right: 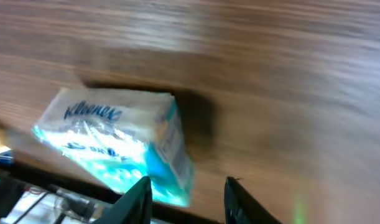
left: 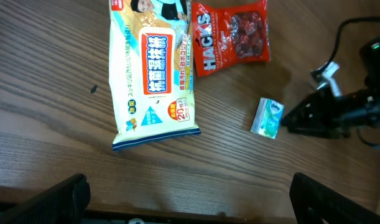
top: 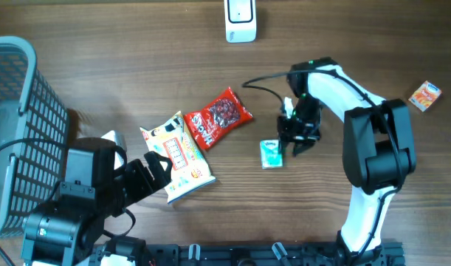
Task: Scan the item barcode
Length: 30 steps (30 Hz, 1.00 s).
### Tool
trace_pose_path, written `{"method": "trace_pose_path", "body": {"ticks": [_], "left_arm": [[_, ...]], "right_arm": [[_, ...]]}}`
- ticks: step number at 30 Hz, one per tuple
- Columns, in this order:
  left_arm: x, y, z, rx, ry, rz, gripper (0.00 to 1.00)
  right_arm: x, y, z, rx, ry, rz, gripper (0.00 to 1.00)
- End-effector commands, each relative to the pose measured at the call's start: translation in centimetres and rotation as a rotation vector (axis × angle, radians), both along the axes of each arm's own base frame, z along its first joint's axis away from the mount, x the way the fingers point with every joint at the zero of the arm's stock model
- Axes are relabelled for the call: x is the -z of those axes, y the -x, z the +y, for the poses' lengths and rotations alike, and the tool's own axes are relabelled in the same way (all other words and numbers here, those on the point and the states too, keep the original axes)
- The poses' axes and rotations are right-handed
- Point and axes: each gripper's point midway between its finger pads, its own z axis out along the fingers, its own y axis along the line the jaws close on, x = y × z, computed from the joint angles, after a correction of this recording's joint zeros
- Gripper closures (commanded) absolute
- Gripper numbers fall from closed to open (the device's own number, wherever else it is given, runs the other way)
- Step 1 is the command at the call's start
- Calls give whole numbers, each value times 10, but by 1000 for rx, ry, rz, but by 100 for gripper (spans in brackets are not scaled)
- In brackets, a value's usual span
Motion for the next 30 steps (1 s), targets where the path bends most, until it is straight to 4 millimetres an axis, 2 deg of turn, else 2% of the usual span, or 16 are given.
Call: {"method": "trace_pose_path", "body": {"ticks": [1,3,5,6,8,10,12,15,16,20,26,30], "left_arm": [[-1,0,0,-6,7,-2,0],[-1,0,0,-6,7,-2,0],[-1,0,0,-6,7,-2,0],[-1,0,0,-5,8,-2,0],[-1,0,0,-6,7,-2,0],[-1,0,0,-6,7,-2,0],[-1,0,0,-6,7,-2,0],[-1,0,0,-6,7,-2,0],[-1,0,0,-6,7,-2,0],[-1,0,0,-6,7,-2,0],[-1,0,0,-6,7,-2,0],[-1,0,0,-6,7,-2,0]], "right_arm": [[-35,-25,-6,-26,126,-144,49],[-46,-21,13,-84,115,-190,47],[-49,-18,36,-148,146,-254,28],[-45,-15,46,-200,179,-284,9],[-32,-11,54,-263,294,-361,5],[-19,-3,61,-280,379,-406,14],[-13,0,65,-297,447,-464,27],[-14,-2,71,-315,474,-512,62],[-14,-2,73,-320,471,-517,68],[-4,6,64,-315,510,-512,68],[3,1,70,-312,483,-537,68],[15,7,64,-315,488,-529,67]]}}
